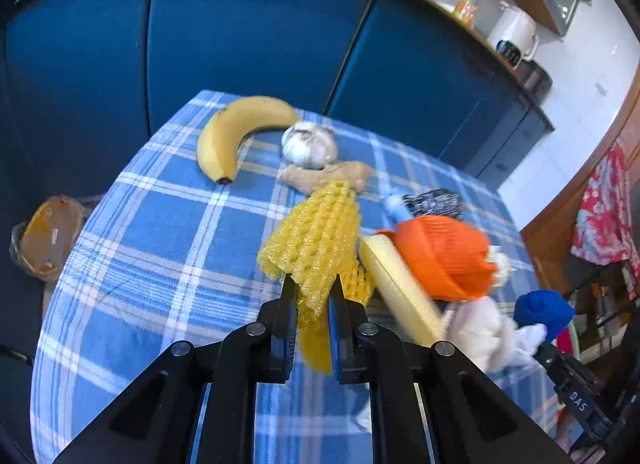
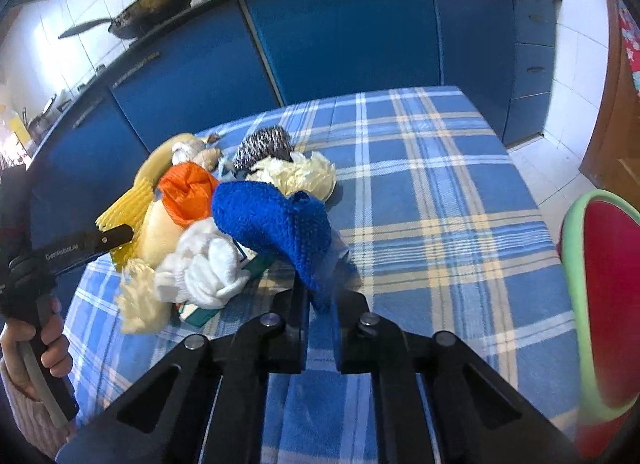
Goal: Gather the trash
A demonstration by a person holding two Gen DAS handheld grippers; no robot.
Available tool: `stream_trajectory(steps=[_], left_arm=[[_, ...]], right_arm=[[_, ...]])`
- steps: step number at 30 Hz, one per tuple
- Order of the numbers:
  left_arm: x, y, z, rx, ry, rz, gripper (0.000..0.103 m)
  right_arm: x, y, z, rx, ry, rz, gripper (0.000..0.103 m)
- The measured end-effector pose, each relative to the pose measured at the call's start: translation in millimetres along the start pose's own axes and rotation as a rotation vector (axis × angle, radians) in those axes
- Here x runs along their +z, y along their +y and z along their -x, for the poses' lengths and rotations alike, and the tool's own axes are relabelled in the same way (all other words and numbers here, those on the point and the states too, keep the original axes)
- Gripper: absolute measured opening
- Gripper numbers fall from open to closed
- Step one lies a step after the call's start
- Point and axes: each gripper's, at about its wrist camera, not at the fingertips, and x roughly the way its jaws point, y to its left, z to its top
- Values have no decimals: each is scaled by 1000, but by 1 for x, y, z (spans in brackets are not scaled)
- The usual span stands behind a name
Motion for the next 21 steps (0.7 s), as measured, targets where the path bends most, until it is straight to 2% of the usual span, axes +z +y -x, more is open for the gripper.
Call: stream_trajectory(steps=[12, 21], left_arm=[[-10, -23, 66, -98, -92, -23, 13], [-27, -54, 83, -153, -77, -87, 13]], right_arm=[[-14, 1, 54, 37, -80, -56, 12], [-27, -5, 94, 36, -135, -98, 12]])
